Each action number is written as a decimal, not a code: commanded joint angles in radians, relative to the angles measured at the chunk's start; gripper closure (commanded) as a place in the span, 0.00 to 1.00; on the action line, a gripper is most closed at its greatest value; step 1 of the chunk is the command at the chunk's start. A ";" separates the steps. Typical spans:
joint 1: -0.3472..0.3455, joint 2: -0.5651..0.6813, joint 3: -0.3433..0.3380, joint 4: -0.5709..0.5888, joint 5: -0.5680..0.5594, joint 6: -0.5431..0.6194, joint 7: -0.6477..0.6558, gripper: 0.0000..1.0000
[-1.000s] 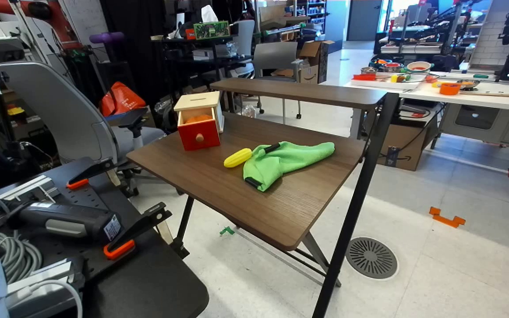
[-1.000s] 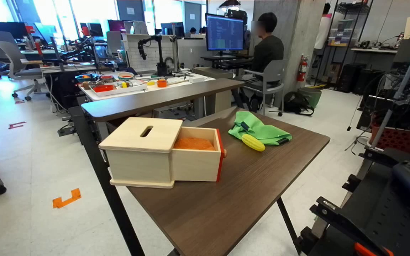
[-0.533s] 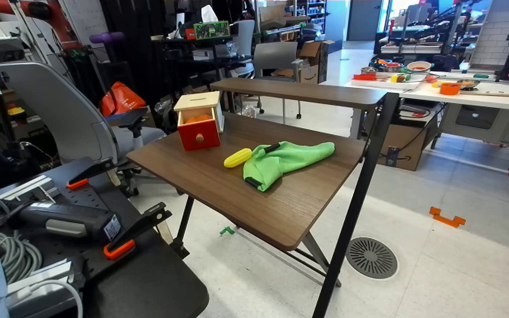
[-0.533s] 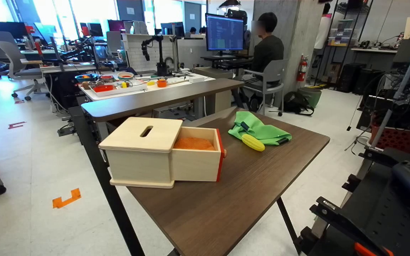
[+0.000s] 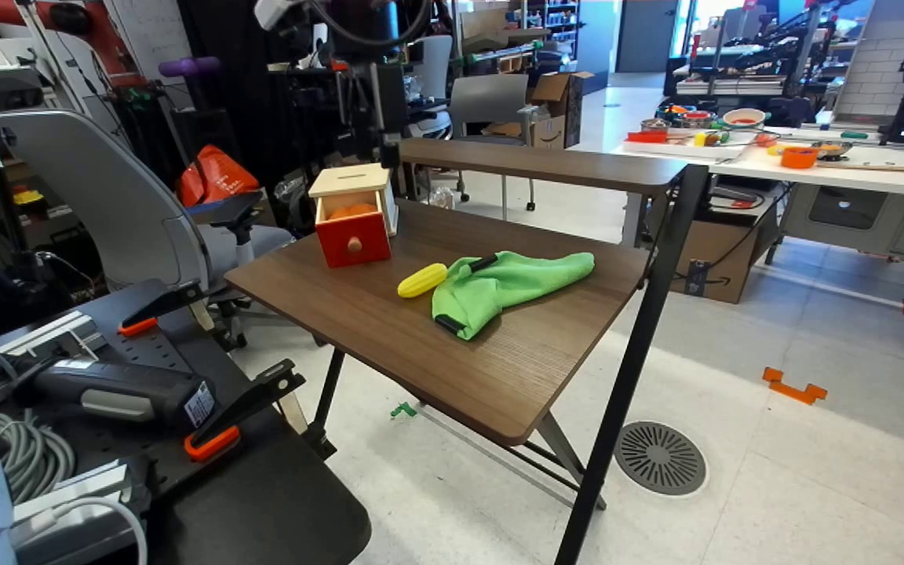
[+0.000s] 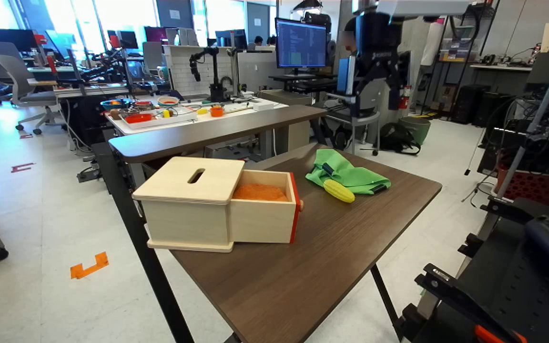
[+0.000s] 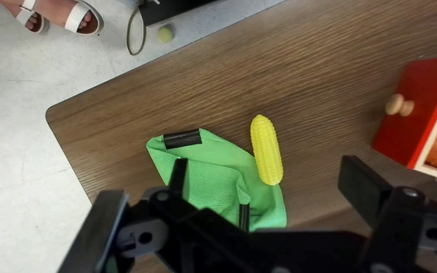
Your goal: Unfold the green cloth
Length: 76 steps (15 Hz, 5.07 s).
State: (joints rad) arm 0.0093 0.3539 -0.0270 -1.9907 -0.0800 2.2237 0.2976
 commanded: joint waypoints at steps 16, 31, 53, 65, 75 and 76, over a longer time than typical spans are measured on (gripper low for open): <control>0.068 0.623 -0.117 0.628 -0.022 -0.144 0.109 0.00; 0.070 0.719 -0.130 0.770 -0.017 -0.206 0.116 1.00; -0.066 0.455 -0.173 0.400 0.021 -0.090 0.104 1.00; -0.171 0.535 -0.210 0.315 0.090 -0.084 0.108 0.66; -0.123 0.164 -0.195 0.078 0.092 -0.060 0.080 0.00; -0.108 0.109 -0.189 0.033 0.082 -0.060 0.078 0.00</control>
State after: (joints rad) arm -0.1248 0.6485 -0.2288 -1.7921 -0.0011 2.1462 0.4031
